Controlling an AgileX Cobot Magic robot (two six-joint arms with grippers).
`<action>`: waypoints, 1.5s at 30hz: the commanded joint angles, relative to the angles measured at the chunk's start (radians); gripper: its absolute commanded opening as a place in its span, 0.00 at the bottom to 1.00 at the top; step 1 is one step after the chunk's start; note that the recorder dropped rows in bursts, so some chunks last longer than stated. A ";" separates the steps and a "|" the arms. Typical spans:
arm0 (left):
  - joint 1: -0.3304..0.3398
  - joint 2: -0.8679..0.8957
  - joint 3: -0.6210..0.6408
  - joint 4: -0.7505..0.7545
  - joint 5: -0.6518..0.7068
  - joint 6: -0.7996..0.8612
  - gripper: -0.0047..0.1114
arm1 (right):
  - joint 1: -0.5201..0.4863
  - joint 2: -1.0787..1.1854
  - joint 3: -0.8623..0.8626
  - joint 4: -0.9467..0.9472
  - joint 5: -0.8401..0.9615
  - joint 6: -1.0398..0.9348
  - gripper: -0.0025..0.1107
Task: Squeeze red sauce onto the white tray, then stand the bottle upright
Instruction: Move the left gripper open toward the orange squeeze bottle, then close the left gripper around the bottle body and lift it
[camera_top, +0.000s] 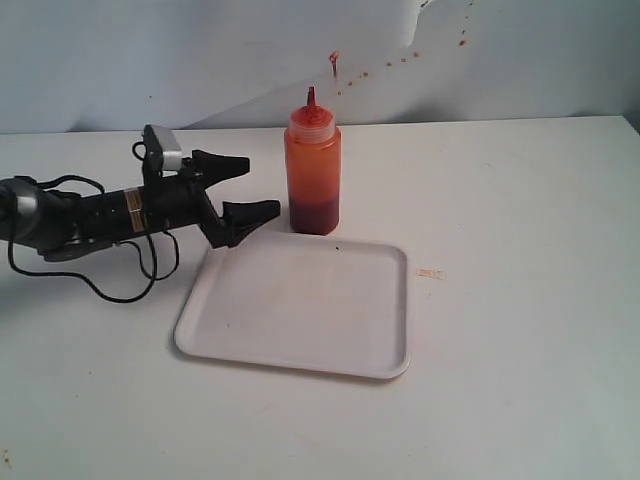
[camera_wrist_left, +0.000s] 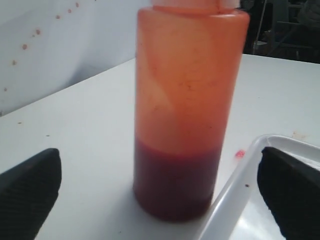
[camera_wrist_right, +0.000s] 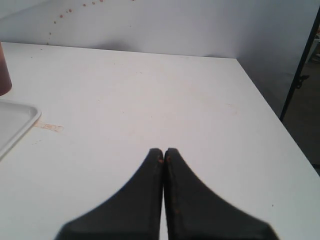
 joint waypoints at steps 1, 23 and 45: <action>-0.073 0.002 -0.003 -0.055 0.004 0.029 0.94 | -0.006 -0.003 0.003 -0.004 -0.001 0.002 0.02; -0.186 0.004 -0.021 -0.301 0.292 0.053 0.94 | -0.006 -0.003 0.003 -0.004 -0.001 0.002 0.02; -0.218 0.121 -0.172 -0.225 0.248 0.045 0.94 | -0.006 -0.003 0.003 -0.004 -0.001 0.002 0.02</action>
